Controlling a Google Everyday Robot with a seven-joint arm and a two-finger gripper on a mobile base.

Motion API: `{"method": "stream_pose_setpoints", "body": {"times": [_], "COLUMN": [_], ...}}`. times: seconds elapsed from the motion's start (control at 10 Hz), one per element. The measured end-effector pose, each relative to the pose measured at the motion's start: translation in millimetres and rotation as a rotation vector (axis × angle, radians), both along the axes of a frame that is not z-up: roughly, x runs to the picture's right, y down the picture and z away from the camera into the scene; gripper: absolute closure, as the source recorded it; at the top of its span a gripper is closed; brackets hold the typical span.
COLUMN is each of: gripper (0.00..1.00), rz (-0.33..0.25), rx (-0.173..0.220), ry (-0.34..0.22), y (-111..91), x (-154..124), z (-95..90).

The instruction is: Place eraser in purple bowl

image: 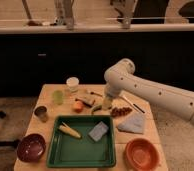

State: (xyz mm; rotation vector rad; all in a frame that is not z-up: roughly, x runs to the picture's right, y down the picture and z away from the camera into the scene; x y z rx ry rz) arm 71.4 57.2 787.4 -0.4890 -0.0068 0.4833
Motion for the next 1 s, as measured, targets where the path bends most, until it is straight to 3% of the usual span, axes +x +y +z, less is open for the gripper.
{"method": "stream_pose_setpoints", "body": {"times": [0.4,1.0], "gripper": [0.20,0.20], "rz": [0.014,0.037], "rx": [0.014,-0.018], "ry": [-0.011,0.015], "y": [-1.9,11.5], "x": [-32.0,-58.4], "z": [18.4,78.4]}}
